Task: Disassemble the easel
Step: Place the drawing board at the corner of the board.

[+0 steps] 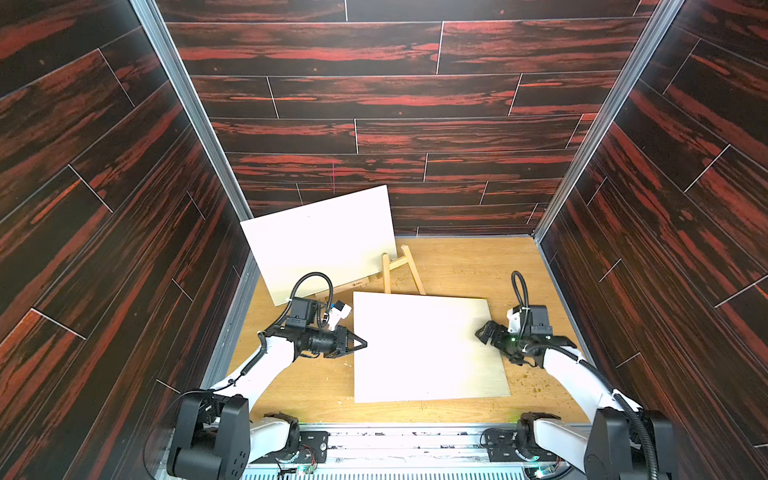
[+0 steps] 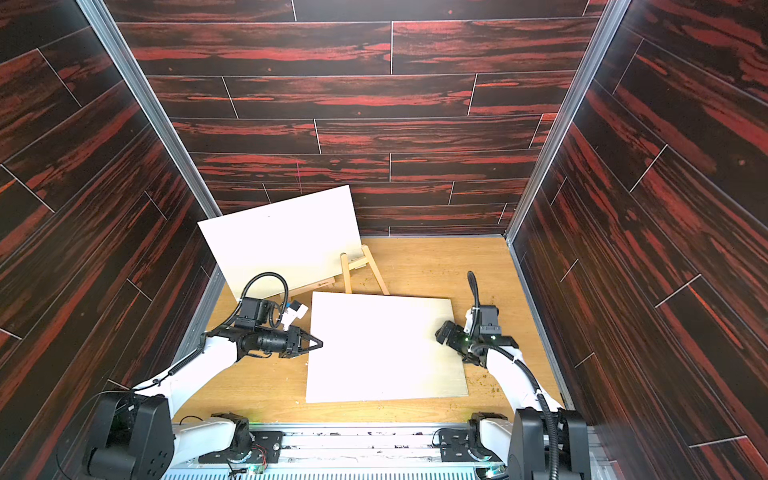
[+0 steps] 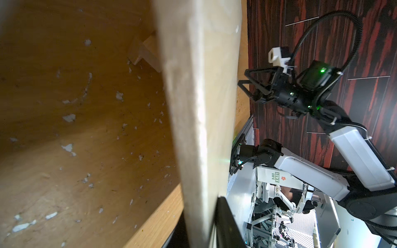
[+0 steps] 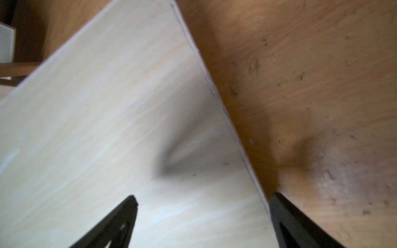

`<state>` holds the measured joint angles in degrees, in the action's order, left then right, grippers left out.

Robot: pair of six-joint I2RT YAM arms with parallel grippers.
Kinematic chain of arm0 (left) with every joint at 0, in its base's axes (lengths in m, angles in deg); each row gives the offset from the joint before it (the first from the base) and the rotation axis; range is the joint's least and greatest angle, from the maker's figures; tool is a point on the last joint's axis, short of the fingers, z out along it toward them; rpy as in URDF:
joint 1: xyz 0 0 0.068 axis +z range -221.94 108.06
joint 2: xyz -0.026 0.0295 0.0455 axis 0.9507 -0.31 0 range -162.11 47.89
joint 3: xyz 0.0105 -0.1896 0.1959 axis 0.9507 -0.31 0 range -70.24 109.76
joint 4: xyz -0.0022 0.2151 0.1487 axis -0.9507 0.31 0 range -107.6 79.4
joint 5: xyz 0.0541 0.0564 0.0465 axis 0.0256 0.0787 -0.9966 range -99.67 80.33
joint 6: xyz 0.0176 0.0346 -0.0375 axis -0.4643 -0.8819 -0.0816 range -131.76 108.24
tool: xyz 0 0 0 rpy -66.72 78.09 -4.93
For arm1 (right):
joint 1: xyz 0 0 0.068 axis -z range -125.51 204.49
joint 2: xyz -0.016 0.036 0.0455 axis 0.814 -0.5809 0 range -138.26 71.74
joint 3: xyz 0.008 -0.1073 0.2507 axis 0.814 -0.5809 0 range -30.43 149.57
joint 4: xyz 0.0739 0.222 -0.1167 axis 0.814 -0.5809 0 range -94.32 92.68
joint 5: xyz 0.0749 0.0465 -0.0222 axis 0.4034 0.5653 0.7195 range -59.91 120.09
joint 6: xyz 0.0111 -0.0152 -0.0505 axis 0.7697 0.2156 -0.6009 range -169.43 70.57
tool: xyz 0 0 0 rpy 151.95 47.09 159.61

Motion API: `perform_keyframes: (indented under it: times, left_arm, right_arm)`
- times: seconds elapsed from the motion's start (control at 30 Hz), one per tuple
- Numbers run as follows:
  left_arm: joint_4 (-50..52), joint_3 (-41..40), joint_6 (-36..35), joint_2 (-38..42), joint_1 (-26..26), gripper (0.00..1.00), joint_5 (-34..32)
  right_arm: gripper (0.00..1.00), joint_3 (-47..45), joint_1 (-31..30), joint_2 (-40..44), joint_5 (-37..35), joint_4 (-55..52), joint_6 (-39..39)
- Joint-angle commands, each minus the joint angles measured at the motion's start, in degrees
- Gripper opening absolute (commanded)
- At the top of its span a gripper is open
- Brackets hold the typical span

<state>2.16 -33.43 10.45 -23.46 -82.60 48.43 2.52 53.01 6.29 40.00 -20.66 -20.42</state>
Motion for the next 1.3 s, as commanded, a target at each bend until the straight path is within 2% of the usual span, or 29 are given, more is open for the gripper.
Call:
perform_keyframes:
  times: [0.0,0.33,0.47,0.77,0.9,1.27]
  left_arm:
    - [-3.39,1.63,-3.01,-1.12,-1.88,0.00,-16.77]
    - [-11.08,1.41,5.45,-3.11,-7.15,0.00,-20.55]
    - [-11.85,2.29,6.46,-4.52,-9.39,0.00,-22.24]
    - [-17.56,3.43,12.96,-8.38,-15.24,0.00,-25.92]
    - [-19.68,4.82,14.61,-11.73,-19.72,0.00,-27.15]
    - [-21.07,13.63,16.92,-23.58,-26.60,0.00,-28.07]
  right_arm:
    - [0.99,1.99,0.54,0.80,-2.00,-6.44,1.19]
    - [0.99,9.15,1.39,1.30,-0.91,-10.50,-0.67]
    - [0.99,12.25,1.39,1.09,-1.35,-13.25,-2.57]
    - [0.99,13.56,1.39,2.99,15.81,-12.44,-4.25]
    - [0.99,12.71,1.30,4.35,18.15,-12.44,-4.25]
    - [0.99,11.64,1.41,6.12,18.61,-12.91,-4.14]
